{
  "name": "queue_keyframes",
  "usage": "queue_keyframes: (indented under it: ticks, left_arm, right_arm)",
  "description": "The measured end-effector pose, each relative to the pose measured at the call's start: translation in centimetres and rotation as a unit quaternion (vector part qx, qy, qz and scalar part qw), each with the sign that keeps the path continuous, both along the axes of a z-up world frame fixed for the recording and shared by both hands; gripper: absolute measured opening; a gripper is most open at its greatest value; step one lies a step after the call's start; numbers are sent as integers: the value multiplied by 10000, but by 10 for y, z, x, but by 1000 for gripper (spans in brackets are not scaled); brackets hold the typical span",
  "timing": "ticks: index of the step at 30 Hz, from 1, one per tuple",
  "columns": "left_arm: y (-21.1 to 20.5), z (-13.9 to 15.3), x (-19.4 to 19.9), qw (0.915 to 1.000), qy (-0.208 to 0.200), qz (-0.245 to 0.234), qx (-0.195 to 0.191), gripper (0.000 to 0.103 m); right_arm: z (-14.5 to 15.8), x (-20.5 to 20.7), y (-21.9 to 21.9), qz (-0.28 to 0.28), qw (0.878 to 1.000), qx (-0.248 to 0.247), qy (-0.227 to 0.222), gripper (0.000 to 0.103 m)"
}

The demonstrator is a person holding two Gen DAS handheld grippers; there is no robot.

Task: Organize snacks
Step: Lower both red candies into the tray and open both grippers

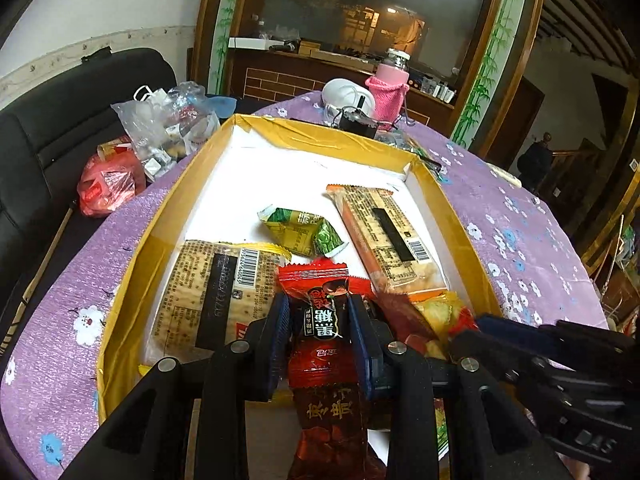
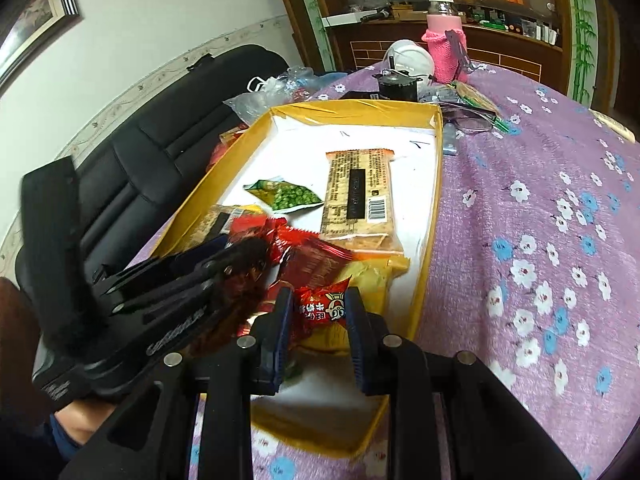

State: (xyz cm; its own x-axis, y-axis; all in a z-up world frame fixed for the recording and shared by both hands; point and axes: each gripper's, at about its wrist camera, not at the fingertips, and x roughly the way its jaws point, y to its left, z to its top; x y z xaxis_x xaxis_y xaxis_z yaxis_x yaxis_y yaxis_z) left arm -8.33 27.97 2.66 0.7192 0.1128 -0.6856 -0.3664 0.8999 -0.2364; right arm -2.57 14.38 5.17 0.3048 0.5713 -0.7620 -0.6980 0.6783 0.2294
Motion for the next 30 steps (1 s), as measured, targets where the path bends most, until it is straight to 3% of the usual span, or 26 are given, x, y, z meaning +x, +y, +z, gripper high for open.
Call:
queue_keyframes:
  ticks: [13,30]
  left_arm:
    - [-3,-1,1,10000,77,-39,50,31]
    - [-14,3,0,9992,95,54,386,31]
  right_arm:
    - [-13,34,23,-280,9993,198,153,25]
    - [-16,34,15,-362,9988,211,245,29]
